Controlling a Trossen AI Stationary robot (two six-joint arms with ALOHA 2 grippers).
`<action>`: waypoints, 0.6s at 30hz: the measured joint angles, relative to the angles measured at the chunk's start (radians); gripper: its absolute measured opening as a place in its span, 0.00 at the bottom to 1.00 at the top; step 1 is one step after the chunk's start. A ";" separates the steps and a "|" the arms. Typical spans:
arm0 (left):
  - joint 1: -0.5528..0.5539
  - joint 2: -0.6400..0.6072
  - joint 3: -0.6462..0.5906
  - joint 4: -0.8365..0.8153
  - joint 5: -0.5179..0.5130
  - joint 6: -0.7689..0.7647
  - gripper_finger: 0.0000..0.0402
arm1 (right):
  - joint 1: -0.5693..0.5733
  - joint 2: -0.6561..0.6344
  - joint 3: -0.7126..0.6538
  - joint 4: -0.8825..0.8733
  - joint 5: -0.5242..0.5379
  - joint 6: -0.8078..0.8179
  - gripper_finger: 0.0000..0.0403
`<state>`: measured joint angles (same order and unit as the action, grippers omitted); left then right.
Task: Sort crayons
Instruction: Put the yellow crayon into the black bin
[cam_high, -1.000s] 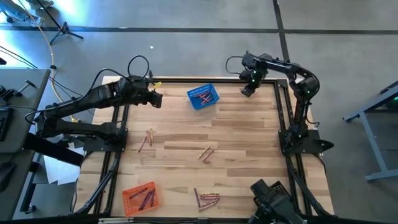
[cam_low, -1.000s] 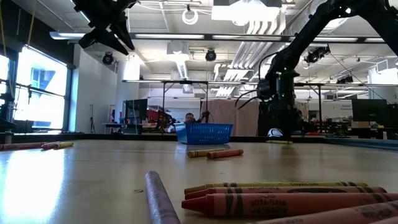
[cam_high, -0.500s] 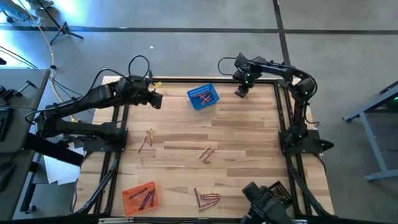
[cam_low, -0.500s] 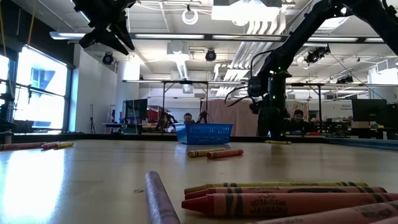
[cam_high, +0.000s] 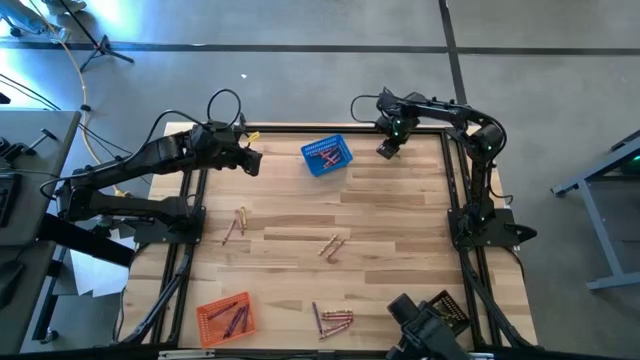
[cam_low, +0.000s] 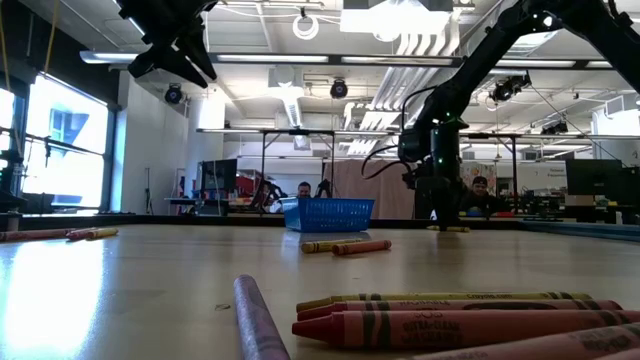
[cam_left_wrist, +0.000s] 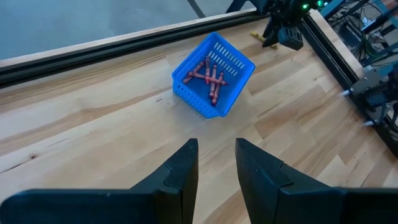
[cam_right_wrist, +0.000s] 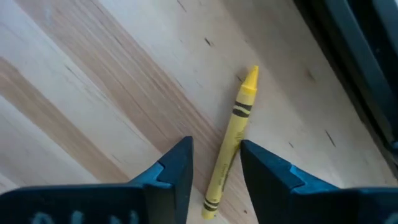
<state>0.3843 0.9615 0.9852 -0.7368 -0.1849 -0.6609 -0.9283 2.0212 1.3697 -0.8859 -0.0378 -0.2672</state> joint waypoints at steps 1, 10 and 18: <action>0.000 0.000 0.000 0.000 0.001 0.000 0.23 | 0.000 0.000 0.000 -0.002 -0.001 0.000 0.28; 0.000 0.000 0.000 0.000 0.001 0.000 0.23 | -0.002 0.001 0.000 -0.008 -0.014 -0.003 0.03; 0.000 0.000 0.000 0.000 0.001 -0.001 0.23 | -0.002 0.001 0.002 -0.052 -0.001 -0.003 0.02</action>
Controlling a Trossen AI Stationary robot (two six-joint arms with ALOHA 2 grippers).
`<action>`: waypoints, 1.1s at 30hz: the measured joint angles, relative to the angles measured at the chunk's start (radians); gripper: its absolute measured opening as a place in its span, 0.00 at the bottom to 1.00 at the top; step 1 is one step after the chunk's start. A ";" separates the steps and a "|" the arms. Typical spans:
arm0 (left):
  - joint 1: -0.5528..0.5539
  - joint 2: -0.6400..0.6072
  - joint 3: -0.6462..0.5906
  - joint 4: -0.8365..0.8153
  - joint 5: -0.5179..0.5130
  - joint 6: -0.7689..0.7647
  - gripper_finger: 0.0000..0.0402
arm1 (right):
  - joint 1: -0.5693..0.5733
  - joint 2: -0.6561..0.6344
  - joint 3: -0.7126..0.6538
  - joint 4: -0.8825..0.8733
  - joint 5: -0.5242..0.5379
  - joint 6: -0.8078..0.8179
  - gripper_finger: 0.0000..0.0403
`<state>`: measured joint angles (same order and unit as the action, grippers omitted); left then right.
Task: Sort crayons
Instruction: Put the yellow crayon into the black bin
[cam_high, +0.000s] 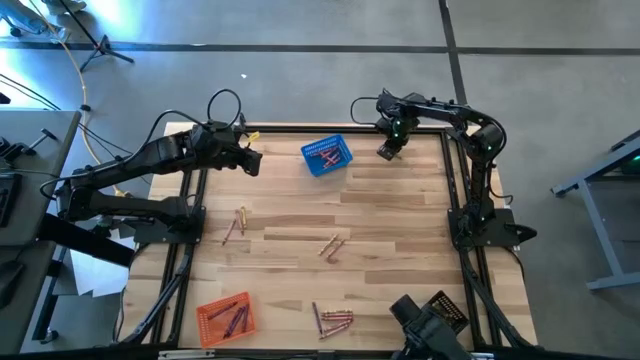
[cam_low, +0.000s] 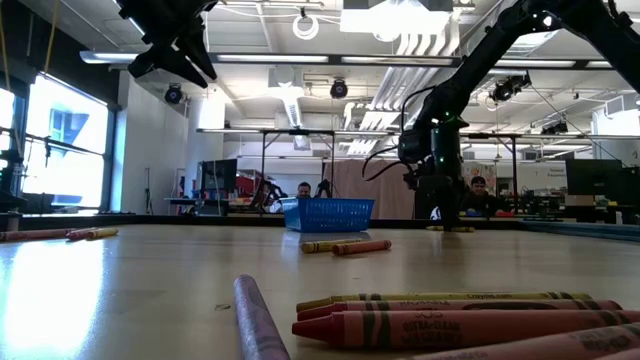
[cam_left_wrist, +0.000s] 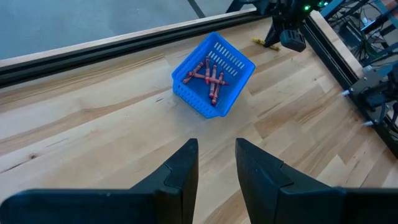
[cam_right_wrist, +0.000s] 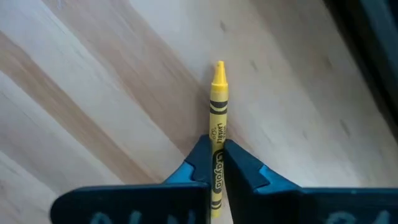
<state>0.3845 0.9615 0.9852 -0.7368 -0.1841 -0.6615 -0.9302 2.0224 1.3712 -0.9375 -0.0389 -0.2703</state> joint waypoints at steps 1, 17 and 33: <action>0.000 0.000 0.000 0.000 0.000 0.000 0.23 | -0.001 0.000 0.002 -0.016 0.004 0.000 0.02; 0.000 0.000 0.000 0.000 0.045 0.047 0.23 | 0.044 0.003 0.378 -0.594 -0.070 0.121 0.02; 0.000 0.000 0.000 -0.071 0.044 0.151 0.23 | 0.583 -0.596 0.056 -0.554 -0.300 0.594 0.02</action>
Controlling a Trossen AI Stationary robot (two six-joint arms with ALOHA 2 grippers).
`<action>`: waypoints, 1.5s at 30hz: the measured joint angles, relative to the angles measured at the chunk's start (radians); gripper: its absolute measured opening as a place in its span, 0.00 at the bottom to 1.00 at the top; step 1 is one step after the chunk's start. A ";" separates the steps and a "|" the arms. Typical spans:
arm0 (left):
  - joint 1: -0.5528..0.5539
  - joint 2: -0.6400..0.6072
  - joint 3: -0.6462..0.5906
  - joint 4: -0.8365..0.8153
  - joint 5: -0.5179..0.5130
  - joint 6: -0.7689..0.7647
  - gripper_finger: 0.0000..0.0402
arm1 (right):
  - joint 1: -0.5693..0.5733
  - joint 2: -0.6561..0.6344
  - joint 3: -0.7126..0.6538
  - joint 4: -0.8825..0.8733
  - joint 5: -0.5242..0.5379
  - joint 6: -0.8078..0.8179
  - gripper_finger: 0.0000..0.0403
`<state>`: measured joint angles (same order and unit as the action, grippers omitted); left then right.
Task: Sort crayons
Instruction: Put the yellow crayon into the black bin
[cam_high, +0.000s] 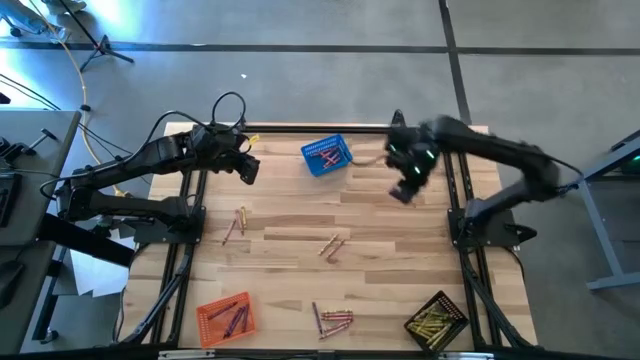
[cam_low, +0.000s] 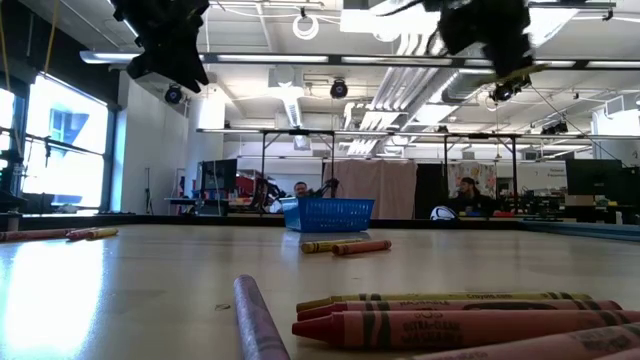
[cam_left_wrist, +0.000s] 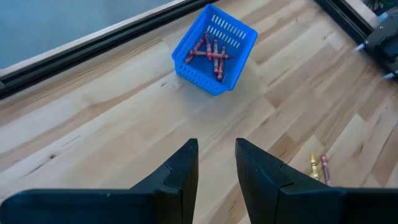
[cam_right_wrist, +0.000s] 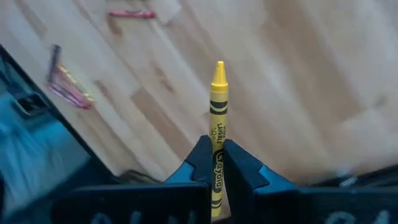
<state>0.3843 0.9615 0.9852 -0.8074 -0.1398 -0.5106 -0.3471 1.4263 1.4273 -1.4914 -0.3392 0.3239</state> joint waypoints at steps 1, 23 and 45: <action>0.000 0.000 0.000 0.000 0.000 0.007 0.23 | 0.049 -0.055 -0.044 0.027 0.009 0.097 0.02; 0.000 0.000 0.000 -0.004 0.000 0.149 0.23 | 1.205 -0.319 -0.722 1.007 0.102 1.550 0.02; 0.000 0.000 0.000 -0.009 0.026 0.132 0.23 | 1.284 -0.165 -0.723 1.138 0.105 1.472 0.28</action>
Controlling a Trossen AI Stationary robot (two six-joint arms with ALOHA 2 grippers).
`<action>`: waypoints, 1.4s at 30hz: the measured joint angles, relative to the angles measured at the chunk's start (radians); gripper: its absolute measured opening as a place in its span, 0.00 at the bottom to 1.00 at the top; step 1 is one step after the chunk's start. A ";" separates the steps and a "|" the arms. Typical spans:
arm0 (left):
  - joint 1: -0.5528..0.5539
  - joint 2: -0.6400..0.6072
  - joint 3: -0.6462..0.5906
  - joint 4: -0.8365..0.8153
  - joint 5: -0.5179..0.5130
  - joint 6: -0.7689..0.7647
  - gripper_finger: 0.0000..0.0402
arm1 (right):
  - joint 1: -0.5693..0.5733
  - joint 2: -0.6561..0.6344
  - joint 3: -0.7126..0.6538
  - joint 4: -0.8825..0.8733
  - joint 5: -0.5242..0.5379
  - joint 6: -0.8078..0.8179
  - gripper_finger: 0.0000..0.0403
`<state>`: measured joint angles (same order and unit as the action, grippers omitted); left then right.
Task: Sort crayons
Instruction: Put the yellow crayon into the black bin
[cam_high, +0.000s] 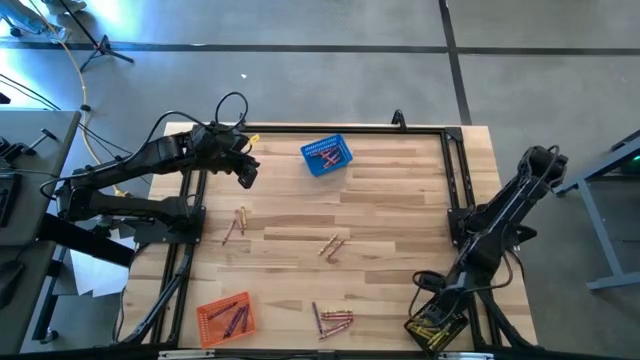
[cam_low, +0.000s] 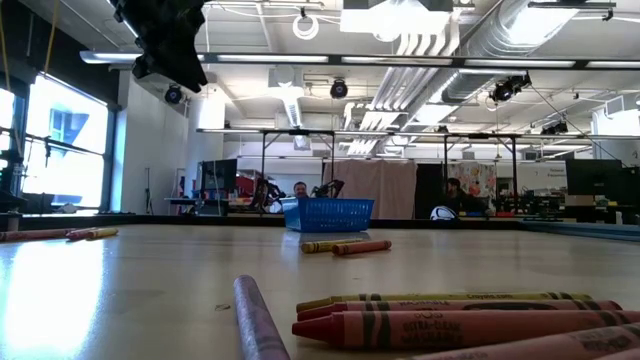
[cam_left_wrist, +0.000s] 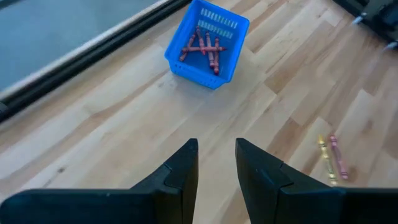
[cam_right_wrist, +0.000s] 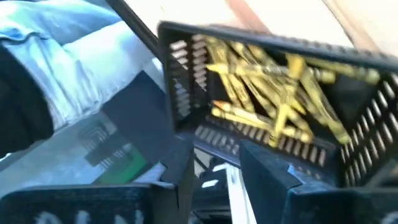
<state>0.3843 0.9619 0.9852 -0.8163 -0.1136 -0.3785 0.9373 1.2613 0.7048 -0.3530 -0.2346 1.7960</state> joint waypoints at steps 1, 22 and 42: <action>0.000 0.000 0.000 0.000 0.013 -0.006 0.23 | -0.010 0.000 0.000 0.004 0.002 -0.024 0.28; -0.265 0.003 0.000 -0.175 0.104 -0.178 0.23 | -0.591 0.098 0.000 0.148 0.157 -1.140 0.28; -0.461 0.001 0.000 -0.184 0.158 -0.293 0.23 | -0.888 0.623 0.587 -0.300 0.042 -2.017 0.28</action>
<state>-0.0763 0.9630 0.9852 -1.0004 0.0448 -0.6714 0.0496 1.8844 1.2916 -0.6532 -0.1925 -0.2212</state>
